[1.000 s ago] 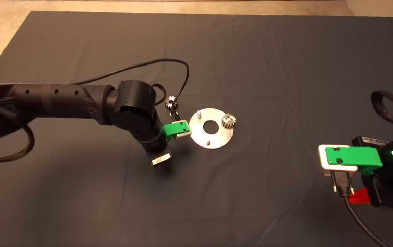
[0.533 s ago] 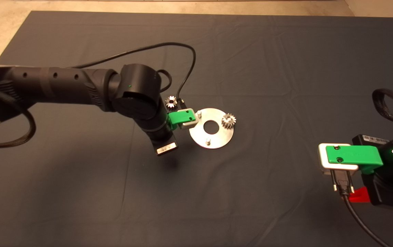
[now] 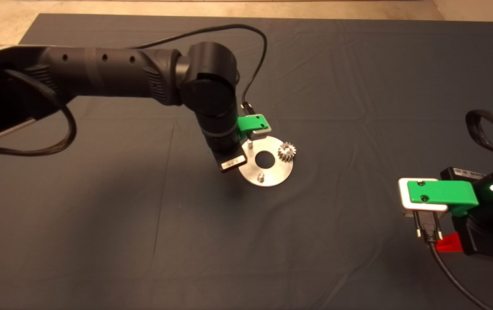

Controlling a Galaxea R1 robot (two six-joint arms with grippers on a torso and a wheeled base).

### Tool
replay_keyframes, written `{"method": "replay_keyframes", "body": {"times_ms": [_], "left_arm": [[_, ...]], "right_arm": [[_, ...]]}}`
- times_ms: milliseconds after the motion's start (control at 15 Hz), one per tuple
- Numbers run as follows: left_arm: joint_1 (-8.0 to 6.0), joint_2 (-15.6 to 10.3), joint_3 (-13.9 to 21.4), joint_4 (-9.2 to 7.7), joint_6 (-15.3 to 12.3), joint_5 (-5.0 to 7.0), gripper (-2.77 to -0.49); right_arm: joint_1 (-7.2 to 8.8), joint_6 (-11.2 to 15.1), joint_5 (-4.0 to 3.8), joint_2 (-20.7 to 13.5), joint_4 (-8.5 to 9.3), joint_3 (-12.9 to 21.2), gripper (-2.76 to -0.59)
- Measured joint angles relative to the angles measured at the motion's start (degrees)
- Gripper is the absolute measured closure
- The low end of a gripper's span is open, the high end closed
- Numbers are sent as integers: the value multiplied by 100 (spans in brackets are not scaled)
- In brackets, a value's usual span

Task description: Install three planetary gears onto the carrier pins

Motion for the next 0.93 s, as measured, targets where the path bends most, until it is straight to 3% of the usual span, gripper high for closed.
{"method": "replay_keyframes", "body": {"times_ms": [267,533,933], "left_arm": [[-197,264,-168,-201,13,2,-86],[-236,523,-271,-301,15,-2,-86],[-281,612,-330,-330,13,5,-86]], "right_arm": [[2,-2,4,-2,0,-13,-116],[7,-2,2,-17,0,-27,-116],[85,-2,5,-17,0,-27,-116]]}}
